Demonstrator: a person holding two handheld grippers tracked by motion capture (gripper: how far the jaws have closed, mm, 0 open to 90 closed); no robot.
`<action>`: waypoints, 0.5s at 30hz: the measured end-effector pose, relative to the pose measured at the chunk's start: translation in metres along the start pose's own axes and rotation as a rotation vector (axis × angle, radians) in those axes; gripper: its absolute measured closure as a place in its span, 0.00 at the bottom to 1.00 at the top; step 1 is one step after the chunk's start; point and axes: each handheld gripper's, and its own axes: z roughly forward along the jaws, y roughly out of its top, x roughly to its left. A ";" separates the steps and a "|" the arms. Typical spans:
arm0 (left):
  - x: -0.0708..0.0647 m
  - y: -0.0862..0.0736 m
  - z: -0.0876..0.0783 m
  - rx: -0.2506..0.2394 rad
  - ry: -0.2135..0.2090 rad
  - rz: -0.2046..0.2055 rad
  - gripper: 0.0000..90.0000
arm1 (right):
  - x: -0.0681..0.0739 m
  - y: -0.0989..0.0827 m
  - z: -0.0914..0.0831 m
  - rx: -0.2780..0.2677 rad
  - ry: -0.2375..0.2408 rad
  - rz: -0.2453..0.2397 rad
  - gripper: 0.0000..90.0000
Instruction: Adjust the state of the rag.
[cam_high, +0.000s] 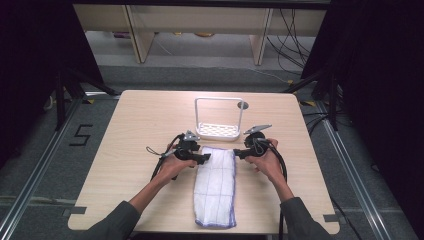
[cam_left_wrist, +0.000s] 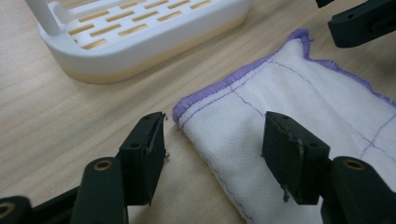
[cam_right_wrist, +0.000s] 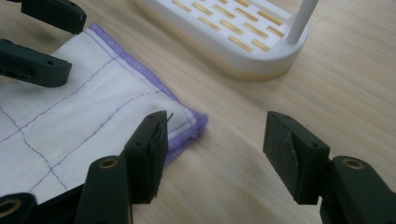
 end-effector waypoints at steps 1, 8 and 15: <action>0.001 0.000 0.000 0.011 -0.003 0.008 0.43 | 0.001 0.000 0.000 0.003 0.002 0.012 0.45; -0.001 0.002 0.006 -0.010 0.003 -0.003 0.47 | 0.007 0.002 0.004 0.000 0.007 -0.003 0.45; -0.003 0.003 0.008 -0.003 0.001 0.054 0.56 | 0.005 0.000 0.005 -0.004 0.003 -0.013 0.45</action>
